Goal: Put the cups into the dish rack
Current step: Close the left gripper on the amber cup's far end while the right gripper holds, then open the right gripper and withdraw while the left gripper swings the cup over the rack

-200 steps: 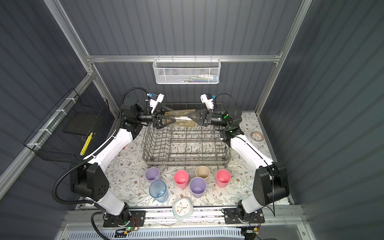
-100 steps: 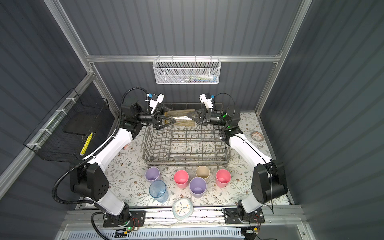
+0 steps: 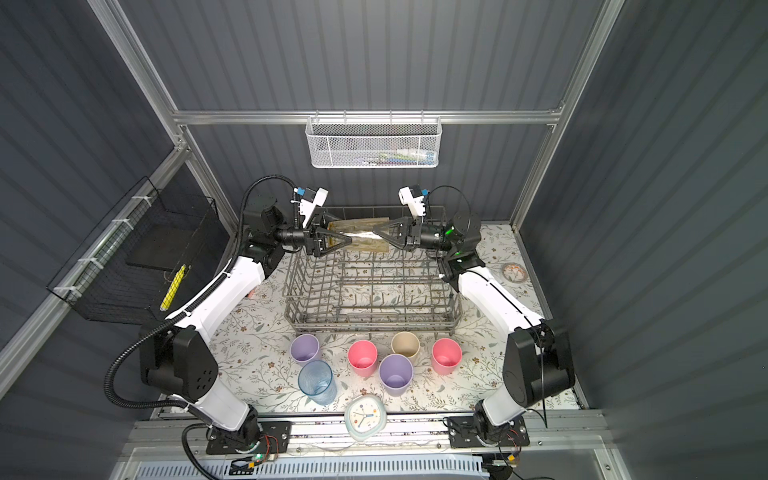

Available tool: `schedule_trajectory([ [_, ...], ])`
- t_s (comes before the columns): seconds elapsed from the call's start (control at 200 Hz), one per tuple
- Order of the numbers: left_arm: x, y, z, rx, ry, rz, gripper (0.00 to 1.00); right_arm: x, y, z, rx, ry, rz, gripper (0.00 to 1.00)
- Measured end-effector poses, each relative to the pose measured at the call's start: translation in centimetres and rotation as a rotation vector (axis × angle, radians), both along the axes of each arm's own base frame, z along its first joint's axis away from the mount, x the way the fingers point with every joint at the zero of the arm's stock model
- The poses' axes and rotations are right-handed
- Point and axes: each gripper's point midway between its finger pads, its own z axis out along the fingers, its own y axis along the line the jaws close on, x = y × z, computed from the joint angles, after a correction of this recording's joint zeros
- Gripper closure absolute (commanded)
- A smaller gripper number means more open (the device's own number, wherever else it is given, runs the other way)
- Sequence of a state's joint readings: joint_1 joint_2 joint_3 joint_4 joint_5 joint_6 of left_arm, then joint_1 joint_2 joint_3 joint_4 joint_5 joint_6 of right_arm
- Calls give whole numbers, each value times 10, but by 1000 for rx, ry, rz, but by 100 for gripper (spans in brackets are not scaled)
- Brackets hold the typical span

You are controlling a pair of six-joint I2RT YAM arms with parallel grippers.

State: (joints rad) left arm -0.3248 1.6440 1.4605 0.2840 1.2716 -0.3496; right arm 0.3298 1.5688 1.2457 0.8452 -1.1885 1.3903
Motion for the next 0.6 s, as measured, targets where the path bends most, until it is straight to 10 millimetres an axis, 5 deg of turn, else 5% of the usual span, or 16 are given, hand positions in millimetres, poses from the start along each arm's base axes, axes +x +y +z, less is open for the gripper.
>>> schedule_trajectory([
  [0.18, 1, 0, -1, 1, 1, 3, 43, 1, 0, -1, -2, 3, 2, 100],
  [0.28, 1, 1, -1, 1, 0, 8, 44, 1, 0, -1, -2, 3, 2, 77],
  [0.395, -2, 0, -3, 3, 0, 6, 45, 0, 0, -2, -5, 0, 5, 62],
  [0.6, -7, 2, 3, -1, -25, 14, 46, 5, -11, -2, -7, -3, -24, 54],
])
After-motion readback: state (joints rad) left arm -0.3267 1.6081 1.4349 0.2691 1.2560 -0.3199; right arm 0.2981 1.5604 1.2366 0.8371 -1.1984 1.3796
